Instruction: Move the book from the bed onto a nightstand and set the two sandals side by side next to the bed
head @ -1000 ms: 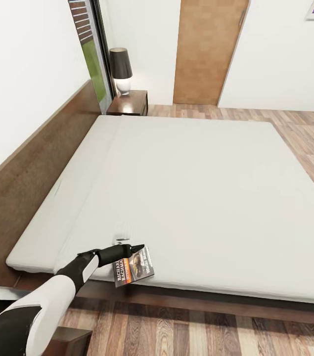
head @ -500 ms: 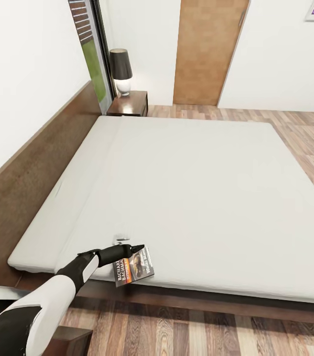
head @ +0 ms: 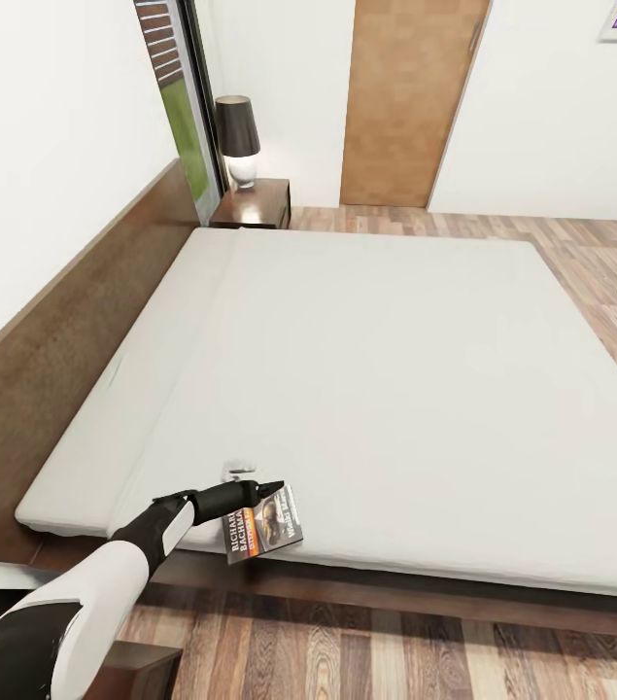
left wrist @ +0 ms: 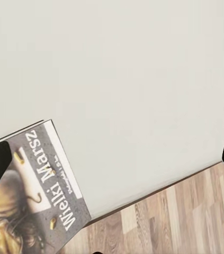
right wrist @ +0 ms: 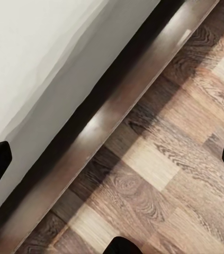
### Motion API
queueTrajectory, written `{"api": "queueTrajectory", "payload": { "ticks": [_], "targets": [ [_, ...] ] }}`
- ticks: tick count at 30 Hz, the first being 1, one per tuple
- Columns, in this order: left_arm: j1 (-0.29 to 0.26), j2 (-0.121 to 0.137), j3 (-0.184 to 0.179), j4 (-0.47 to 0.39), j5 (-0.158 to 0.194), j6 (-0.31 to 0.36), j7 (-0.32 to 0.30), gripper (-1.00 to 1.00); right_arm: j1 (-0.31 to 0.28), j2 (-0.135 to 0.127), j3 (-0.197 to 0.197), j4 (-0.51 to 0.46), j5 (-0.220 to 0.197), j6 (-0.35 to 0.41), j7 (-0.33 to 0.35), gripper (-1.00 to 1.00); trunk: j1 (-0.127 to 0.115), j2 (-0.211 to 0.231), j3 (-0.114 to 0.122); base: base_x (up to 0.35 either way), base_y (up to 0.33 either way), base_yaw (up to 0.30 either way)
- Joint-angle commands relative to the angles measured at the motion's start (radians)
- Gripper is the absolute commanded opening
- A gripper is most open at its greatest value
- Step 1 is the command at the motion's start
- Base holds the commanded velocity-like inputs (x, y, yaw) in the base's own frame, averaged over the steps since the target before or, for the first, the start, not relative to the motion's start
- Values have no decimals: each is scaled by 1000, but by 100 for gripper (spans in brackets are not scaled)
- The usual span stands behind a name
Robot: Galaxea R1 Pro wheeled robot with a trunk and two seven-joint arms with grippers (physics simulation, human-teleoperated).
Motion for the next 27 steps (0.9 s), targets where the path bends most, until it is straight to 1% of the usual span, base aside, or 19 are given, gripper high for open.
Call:
{"api": "queueTrajectory", "payload": {
  "ticks": [1, 5, 8, 14, 17, 27],
  "targets": [
    [0, -1, 7, 0, 2, 10, -5, 100, -2, -1, -8, 4, -4, 7, 6, 100, 0, -1, -1, 0, 0, 0],
    [0, -1, 6, 0, 2, 10, -5, 100, -2, -1, -8, 4, -2, 8, 9, 100, 0, -1, -1, 0, 0, 0],
    [0, -2, 6, 0, 2, 10, -5, 100, -2, -1, -7, 4, 2, 9, 28, 100, 0, -1, -1, 0, 0, 0],
    [0, -4, 6, 0, 2, 10, -5, 100, -2, -1, -4, 4, 6, 9, 155, 100, 0, -1, -1, 0, 0, 0],
    [0, -6, 6, 0, 2, 10, -5, 100, -2, -1, -2, 4, 7, 11, 185, 100, 0, -1, -1, 0, 0, 0],
    [0, -7, 6, 0, 2, 10, -5, 100, -2, -1, 0, 4, 7, 12, 199, 100, 0, -1, -1, 0, 0, 0]
  ]
}}
